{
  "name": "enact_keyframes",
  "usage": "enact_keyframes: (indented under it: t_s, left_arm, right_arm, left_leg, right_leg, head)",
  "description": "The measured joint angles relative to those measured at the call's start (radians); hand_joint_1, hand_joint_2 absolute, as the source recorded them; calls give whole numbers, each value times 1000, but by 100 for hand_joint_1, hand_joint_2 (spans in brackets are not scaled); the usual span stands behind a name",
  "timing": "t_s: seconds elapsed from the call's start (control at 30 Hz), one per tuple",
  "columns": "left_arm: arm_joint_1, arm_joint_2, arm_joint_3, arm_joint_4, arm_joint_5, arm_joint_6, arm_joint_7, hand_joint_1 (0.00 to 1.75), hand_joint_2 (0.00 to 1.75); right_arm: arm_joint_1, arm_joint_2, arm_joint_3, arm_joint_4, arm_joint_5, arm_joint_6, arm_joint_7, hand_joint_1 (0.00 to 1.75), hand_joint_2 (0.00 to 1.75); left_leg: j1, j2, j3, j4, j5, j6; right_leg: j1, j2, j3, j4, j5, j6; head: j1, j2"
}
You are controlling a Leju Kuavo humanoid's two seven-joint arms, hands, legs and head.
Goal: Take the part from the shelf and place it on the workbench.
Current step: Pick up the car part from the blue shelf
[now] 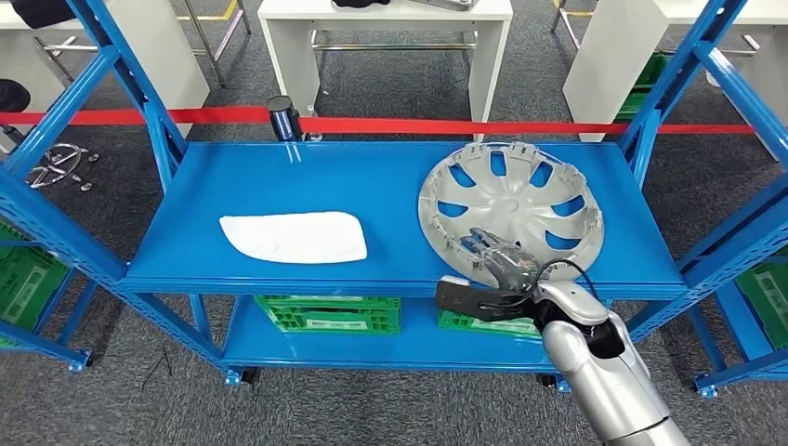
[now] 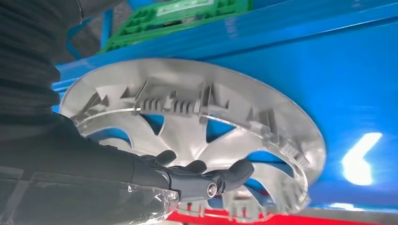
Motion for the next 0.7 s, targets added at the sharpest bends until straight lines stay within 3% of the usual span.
enact_keyframes:
  t_s: [0.07, 0.13, 0.23, 0.27, 0.3, 0.33, 0.4, 0.43, 0.5, 0.6, 0.63, 0.7]
  left_arm:
    - [-3, 3, 4, 1, -15, -1, -9, 0, 0]
    - [-4, 5, 6, 2, -29, -1, -20, 0, 0]
    - [-7, 10, 6, 13, -46, 3, -35, 0, 0]
    - [-8, 12, 6, 18, -50, 5, -37, 0, 0]
    - [-8, 13, 6, 23, -52, 7, -39, 0, 0]
    - [-8, 15, 6, 28, -55, 8, -41, 0, 0]
    - [-9, 19, 6, 39, -59, 12, -47, 0, 0]
    - [-10, 22, 6, 44, -63, 15, -49, 0, 0]
    - [-11, 27, 7, 52, -69, 18, -52, 0, 0]
    - [-13, 32, 8, 58, -72, 16, -53, 0, 0]
    - [-13, 33, 9, 59, -73, 14, -53, 0, 0]
    - [-14, 34, 9, 59, -73, 10, -55, 0, 0]
  right_arm:
    - [14, 8, -30, 3, 9, -12, 8, 0, 175]
    - [26, 16, -69, 3, 14, -21, 16, 0, 175]
    - [41, 24, -127, 6, 22, -25, 29, 0, 175]
    - [48, 25, -143, 8, 24, -25, 32, 0, 175]
    - [54, 27, -156, 10, 28, -26, 34, 0, 175]
    - [58, 28, -168, 13, 32, -27, 36, 0, 175]
    - [60, 33, -190, 17, 45, -32, 44, 0, 175]
    - [59, 36, -203, 21, 54, -37, 49, 0, 175]
    - [57, 44, -232, 28, 70, -48, 58, 0, 175]
    - [53, 55, -271, 39, 83, -56, 62, 0, 175]
    - [51, 58, -281, 43, 86, -56, 62, 0, 175]
    - [48, 64, -298, 48, 91, -56, 59, 0, 175]
  left_leg:
    - [-1, 0, 5, -8, 3, 10]
    - [3, 2, 17, -25, 12, 23]
    - [2, 2, 23, -33, 16, 33]
    - [1, 1, 23, -33, 16, 34]
    - [0, 1, 23, -32, 15, 34]
    - [0, 1, 23, -31, 14, 33]
    - [1, 0, 23, -24, 10, 28]
    - [0, -1, 21, -18, 5, 22]
    - [-5, -1, 17, -6, -3, 12]
    - [-4, 0, 13, 2, -10, 2]
    - [-2, 0, 7, 15, -19, -2]
    - [2, 1, -31, 97, -67, -13]
  right_leg:
    - [0, 0, -1, -2, -1, 11]
    - [0, -1, -17, 30, -19, 14]
    - [1, -1, -108, 213, -94, 6]
    - [0, -1, -137, 268, -110, 8]
    - [0, -1, -150, 288, -111, 14]
    - [-2, -2, -143, 268, -96, 23]
    - [-7, -4, -80, 131, -39, 42]
    - [-7, -6, -48, 69, -16, 44]
    - [-5, -7, -16, 9, 5, 31]
    - [-6, -4, -17, 12, 6, 7]
    - [-8, -4, -16, 11, 6, 2]
    - [-10, -4, -13, 10, 7, -6]
  head:
    - [0, 0]
    - [1, 0]
    - [4, 0]
    - [4, 0]
    - [4, 0]
    - [5, 0]
    - [6, 0]
    - [6, 0]
    - [6, 0]
    - [6, 0]
    - [5, 0]
    - [2, 0]
